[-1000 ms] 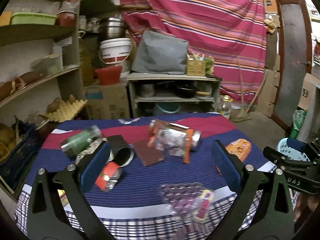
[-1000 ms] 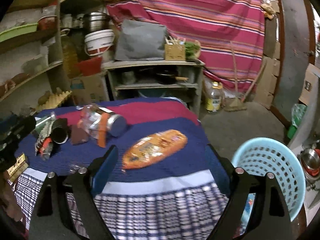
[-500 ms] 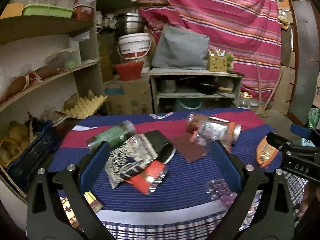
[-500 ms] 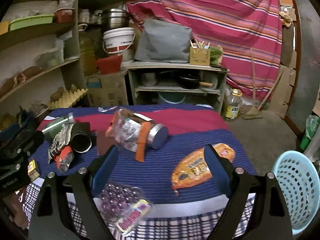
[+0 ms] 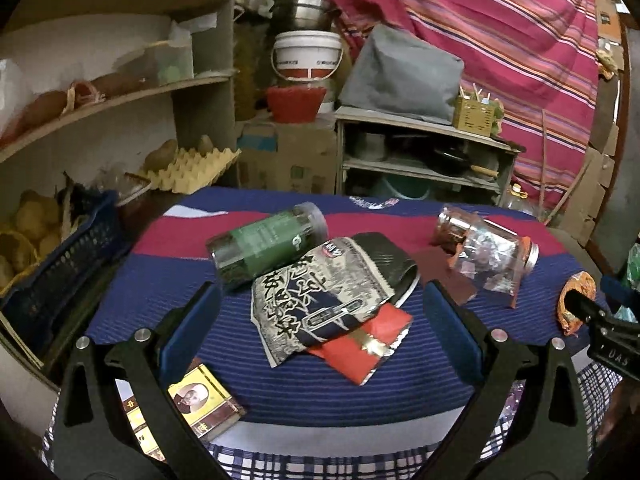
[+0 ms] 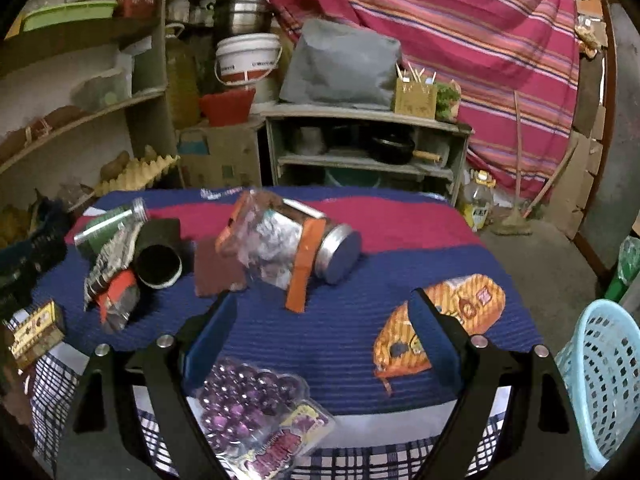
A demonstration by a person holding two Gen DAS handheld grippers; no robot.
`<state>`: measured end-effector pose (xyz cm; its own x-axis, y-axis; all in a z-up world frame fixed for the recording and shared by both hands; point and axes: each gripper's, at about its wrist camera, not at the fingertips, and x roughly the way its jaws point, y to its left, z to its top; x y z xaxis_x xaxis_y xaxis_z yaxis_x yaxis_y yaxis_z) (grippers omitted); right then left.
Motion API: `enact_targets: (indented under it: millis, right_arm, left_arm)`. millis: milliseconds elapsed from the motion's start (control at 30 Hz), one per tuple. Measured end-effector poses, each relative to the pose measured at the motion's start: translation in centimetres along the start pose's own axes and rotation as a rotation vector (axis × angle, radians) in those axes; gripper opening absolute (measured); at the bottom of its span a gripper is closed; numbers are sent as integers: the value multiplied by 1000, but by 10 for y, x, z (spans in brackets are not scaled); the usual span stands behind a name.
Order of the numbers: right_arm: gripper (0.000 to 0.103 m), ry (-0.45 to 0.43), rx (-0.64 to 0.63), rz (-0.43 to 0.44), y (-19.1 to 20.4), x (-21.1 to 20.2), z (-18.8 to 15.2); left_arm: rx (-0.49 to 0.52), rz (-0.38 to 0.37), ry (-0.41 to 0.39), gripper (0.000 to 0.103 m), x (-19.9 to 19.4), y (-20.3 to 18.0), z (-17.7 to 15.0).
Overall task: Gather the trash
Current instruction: 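Move both tools back over the table toward the printed snack bag, then grasp the black-and-white printed snack bag with the left tool and lift it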
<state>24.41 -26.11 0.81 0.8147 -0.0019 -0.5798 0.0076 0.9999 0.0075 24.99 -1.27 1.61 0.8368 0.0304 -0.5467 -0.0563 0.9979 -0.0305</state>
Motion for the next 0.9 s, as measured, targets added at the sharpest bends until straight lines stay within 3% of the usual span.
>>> enact_targets:
  millis: [367,667,767,900]
  right_arm:
    - [86,33,2,-20,-15,11,-6]
    - [86,53,9,-11,-18,18,-9]
    - [86,52,17,-7,-19,19,-8]
    - [86,57,20,-6,-19,21,-9]
  left_arm:
    - [-2,-45,92,97,23,-3,-12]
    - [73,-15,131,97,49,-18,-16]
    - [53,-24,150,97,63,-16,-12]
    - [41,-16,174,90,74,-15,-11]
